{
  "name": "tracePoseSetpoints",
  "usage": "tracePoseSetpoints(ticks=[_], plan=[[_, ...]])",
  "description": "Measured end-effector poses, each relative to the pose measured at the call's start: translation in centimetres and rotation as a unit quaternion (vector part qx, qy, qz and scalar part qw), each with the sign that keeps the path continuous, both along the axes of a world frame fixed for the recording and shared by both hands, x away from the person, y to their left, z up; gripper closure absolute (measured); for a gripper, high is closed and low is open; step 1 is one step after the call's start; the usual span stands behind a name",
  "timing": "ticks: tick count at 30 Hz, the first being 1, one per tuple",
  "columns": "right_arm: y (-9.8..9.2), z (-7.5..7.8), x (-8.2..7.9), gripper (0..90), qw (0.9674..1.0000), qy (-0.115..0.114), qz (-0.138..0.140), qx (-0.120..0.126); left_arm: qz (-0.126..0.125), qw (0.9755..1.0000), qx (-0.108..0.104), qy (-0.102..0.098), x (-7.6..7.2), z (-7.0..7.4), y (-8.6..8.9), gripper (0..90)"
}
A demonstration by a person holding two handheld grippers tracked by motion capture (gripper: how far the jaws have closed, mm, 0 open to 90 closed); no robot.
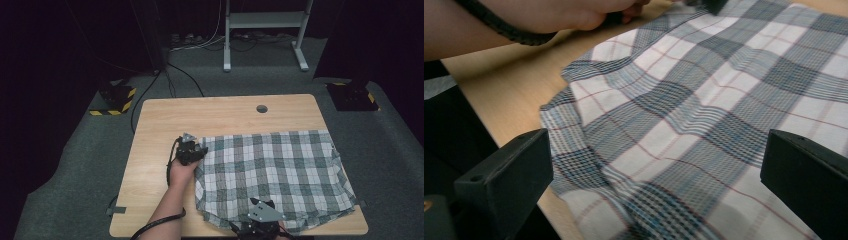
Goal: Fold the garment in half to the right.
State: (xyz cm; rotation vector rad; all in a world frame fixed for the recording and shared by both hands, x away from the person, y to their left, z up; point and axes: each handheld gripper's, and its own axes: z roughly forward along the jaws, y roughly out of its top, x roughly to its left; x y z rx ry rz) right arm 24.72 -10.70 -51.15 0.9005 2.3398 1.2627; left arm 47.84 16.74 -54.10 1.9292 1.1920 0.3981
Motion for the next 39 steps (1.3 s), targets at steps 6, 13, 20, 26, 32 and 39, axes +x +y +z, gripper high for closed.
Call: tracePoseSetpoints(ticks=[6, 13, 20, 26, 32, 39], plan=[[2.1, 0.0, -0.2, 1.2, 0.9999, -0.002, 0.009, -0.013, 0.0, 1.0, 0.002, 0.0, 0.0, 0.0, 0.0, 56.8], [3.9, 0.1, -0.1, 4.6, 0.9998, -0.002, 0.015, -0.013, 0.002, 1.0, -0.003, 0.001, 0.0, 0.0, 0.1, 56.8], [5.8, -0.2, 0.2, 6.3, 0.9997, -0.005, 0.017, -0.019, 0.002, 1.0, -0.001, 0.001, 0.0, 0.0, 0.0, 56.8], [7.8, -0.7, 0.2, 12.0, 0.999, -0.009, 0.025, -0.036, 0.002, 1.0, 0.002, -0.001, 0.0, 0.0, 0.0, 56.8], [9.2, -1.4, 0.5, 19.5, 0.9983, -0.011, 0.028, -0.051, 0.003, 1.0, 0.0, 0.0, 0.0, 0.0, 0.0, 56.8], [9.7, -1.9, 0.8, 31.5, 0.9975, -0.007, 0.03, -0.063, 0.003, 1.0, -0.002, 0.001, 0.0, 0.0, 0.0, 57.0]])
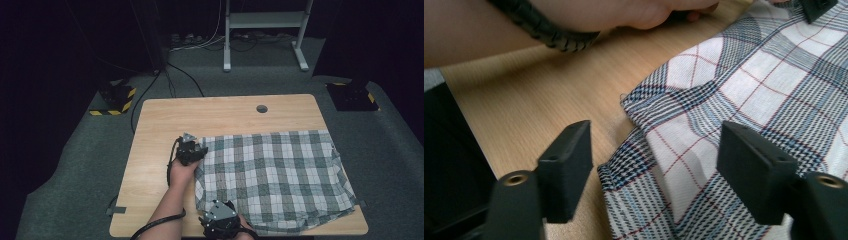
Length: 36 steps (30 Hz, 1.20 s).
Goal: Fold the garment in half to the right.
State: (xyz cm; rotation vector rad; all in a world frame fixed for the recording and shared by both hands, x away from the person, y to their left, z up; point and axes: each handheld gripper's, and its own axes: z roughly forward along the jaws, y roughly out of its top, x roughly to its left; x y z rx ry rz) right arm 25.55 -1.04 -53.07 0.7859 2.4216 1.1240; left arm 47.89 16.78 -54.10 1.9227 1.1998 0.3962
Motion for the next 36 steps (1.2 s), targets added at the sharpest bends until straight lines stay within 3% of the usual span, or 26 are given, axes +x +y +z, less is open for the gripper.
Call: tracePoseSetpoints(ticks=[9, 12, 17, 23, 26, 31, 33, 36], plan=[[0.6, -1.1, -0.1, 38.2, 0.9997, 0.001, 0.004, -0.023, 0.001, 1.0, -0.002, 0.001, 0.0, 0.0, 0.0, 57.1], [0.4, -1.1, 0.1, 47.3, 0.9997, 0.001, 0.002, -0.023, 0.0, 1.0, 0.001, 0.0, 0.0, 0.0, 0.0, 57.1], [0.1, -1.1, 0.2, 61.7, 0.9992, -0.017, 0.002, -0.036, 0.0, 1.0, 0.002, -0.001, 0.0, 0.0, -0.1, 57.1], [0.3, -1.3, -0.1, 72.6, 0.9966, -0.054, 0.011, -0.061, 0.0, 1.0, 0.004, -0.002, 0.0, 0.0, -0.1, 57.0], [0.1, -1.3, 0.1, 75.8, 0.9978, -0.044, 0.006, -0.05, 0.0, 1.0, 0.001, -0.001, 0.0, 0.0, 0.0, 57.1], [0.0, -1.4, 0.3, 78.6, 0.9975, -0.048, 0.007, -0.052, 0.002, 1.0, 0.001, -0.001, 0.0, 0.0, -0.1, 57.1], [-0.1, -1.5, 0.1, 79.3, 0.9963, -0.063, 0.015, -0.056, 0.003, 0.9999, 0.01, -0.004, -0.1, 0.0, -0.2, 57.1], [-0.3, -1.4, 0.1, 80.0, 0.9971, -0.059, 0.012, -0.045, 0.002, 0.9998, 0.02, -0.008, -0.2, 0.1, -0.4, 57.2]])
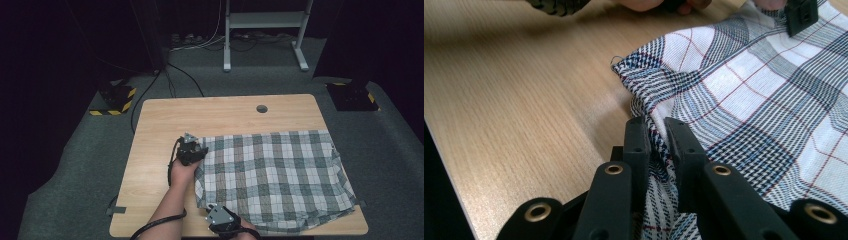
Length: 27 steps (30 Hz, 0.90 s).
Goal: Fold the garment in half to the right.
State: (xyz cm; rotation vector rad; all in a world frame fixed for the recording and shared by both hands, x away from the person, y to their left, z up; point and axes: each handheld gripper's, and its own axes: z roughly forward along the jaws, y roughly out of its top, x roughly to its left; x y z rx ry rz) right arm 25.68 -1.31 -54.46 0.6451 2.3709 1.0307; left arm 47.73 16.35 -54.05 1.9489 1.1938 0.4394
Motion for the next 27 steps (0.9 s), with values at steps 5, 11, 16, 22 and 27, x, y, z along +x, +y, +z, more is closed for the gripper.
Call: tracePoseSetpoints(ticks=[5, 11, 16, 22, 27], plan=[[-0.2, 0.4, 0.1, 79.9, 0.9999, 0.004, 0.002, 0.013, -0.005, 0.9989, -0.038, 0.028, 0.4, 0.1, 0.6, 67.7], [-0.5, 0.8, 0.1, 79.9, 0.9996, 0.002, 0.004, 0.026, 0.013, 0.9962, -0.073, 0.046, 0.5, 0.2, 0.8, 77.9], [-1.1, 1.5, 0.0, 79.6, 0.9991, -0.005, 0.001, 0.042, 0.03, 0.9937, -0.099, 0.043, 0.3, 0.4, 0.9, 79.3], [-2.0, 2.7, 0.2, 79.5, 0.9978, -0.009, -0.004, 0.065, 0.038, 0.9932, -0.102, 0.041, 0.3, 1.3, 0.7, 79.5], [-2.2, 3.0, 0.1, 79.3, 0.9973, -0.008, -0.003, 0.073, 0.035, 0.9937, -0.1, 0.034, 0.3, 2.0, 0.6, 79.5]])
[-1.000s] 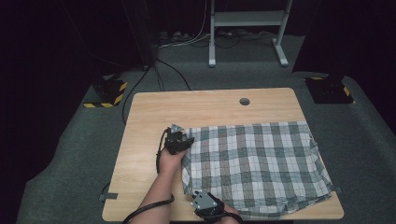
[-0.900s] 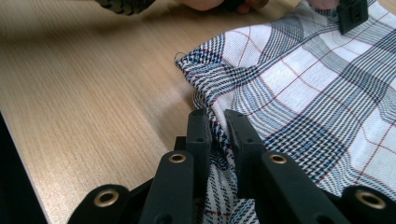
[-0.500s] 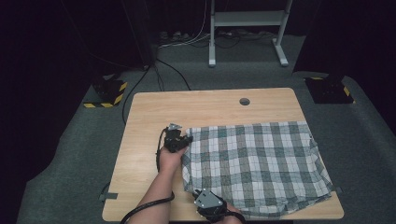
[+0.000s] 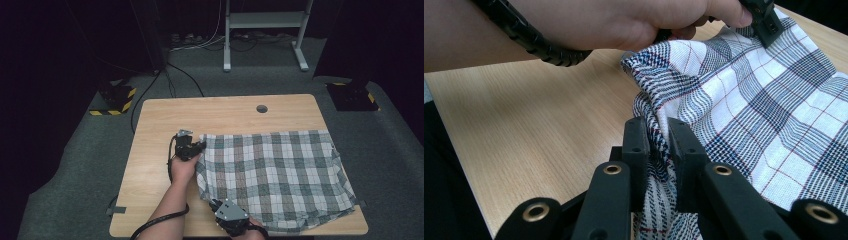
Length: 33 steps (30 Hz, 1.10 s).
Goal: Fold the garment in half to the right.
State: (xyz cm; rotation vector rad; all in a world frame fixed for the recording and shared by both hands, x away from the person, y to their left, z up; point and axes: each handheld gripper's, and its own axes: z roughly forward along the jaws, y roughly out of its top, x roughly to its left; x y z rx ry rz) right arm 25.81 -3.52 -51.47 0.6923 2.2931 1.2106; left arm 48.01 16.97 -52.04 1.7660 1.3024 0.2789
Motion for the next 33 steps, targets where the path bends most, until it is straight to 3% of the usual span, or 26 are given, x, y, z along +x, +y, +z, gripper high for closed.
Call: tracePoseSetpoints(ticks=[11, 25, 33], plan=[[-0.1, 0.6, -0.2, 79.3, 0.9999, -0.004, -0.001, 0.012, -0.001, 1.0, 0.008, -0.004, -0.2, 0.7, 0.0, 79.7], [1.1, -0.4, -0.6, 79.4, 0.9998, 0.005, 0.021, -0.001, 0.016, 0.9998, 0.002, 0.013, -1.0, -1.2, 1.8, 80.1], [1.4, 0.8, -0.4, 79.5, 0.9997, -0.014, 0.015, 0.012, 0.016, 0.9998, 0.005, -0.006, -0.7, 0.9, 2.3, 80.1]])
